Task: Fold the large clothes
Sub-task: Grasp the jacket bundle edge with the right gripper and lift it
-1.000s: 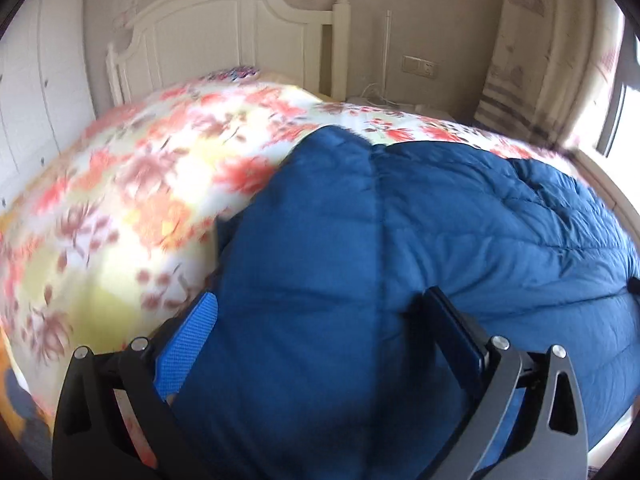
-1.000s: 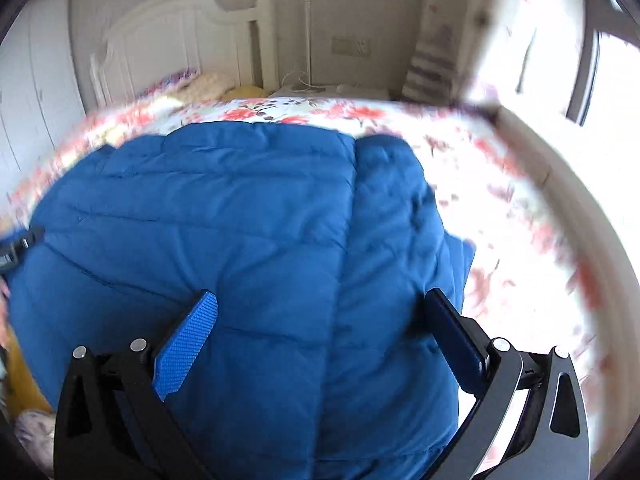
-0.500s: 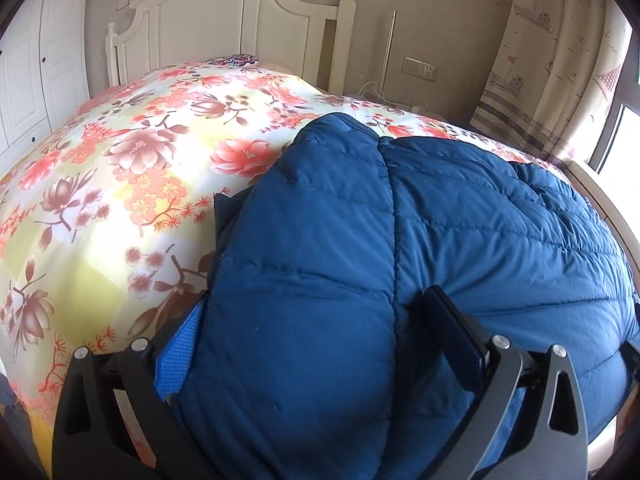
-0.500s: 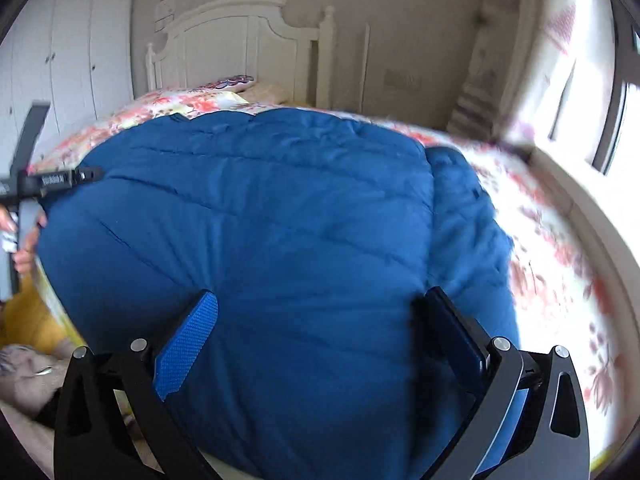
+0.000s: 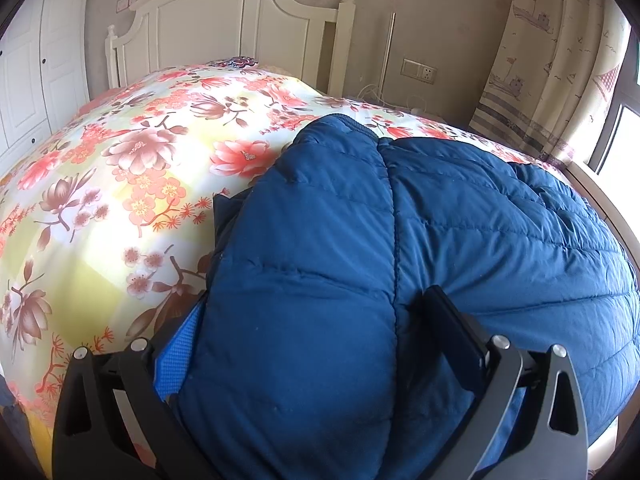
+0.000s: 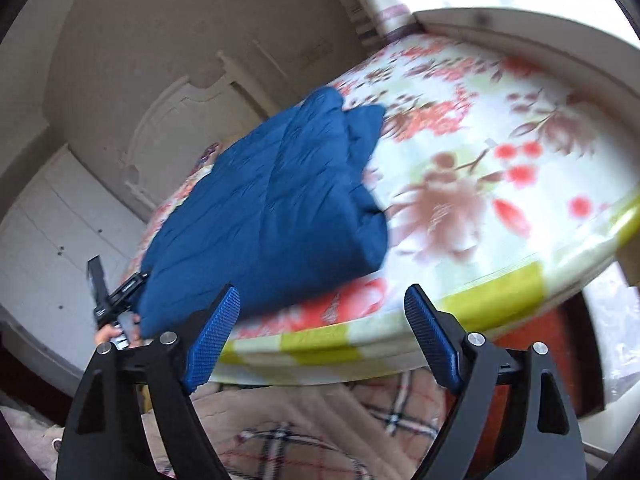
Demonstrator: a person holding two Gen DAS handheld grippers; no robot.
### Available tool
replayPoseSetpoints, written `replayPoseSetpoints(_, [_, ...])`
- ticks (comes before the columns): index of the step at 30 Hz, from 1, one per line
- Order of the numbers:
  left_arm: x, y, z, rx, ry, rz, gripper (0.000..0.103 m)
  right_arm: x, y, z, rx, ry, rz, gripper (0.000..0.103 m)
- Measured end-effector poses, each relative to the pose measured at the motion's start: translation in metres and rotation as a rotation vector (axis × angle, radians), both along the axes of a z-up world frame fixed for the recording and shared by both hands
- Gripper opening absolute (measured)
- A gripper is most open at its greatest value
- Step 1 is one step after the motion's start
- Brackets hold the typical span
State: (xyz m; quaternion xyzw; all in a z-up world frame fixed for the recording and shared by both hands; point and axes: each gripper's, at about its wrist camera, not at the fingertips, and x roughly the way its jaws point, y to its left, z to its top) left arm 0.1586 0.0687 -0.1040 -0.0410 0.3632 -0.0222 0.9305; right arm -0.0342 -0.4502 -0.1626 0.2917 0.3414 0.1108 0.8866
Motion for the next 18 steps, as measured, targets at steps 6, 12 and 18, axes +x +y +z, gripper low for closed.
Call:
replayPoseSetpoints(6, [0.007, 0.011, -0.006, -0.104, 0.04, -0.023, 0.101, 0.054, 0.043, 0.005, -0.043, 0.04, 0.031, 0.096])
replayPoseSetpoints(12, [0.008, 0.012, -0.008, -0.116, 0.042, -0.028, 0.101, 0.102, 0.066, 0.005, 0.012, 0.017, -0.121, 0.097])
replayPoseSetpoints(18, [0.005, 0.01, -0.001, -0.102, 0.076, 0.008, 0.101, 0.08, 0.035, -0.009, 0.302, -0.171, -0.167, 0.041])
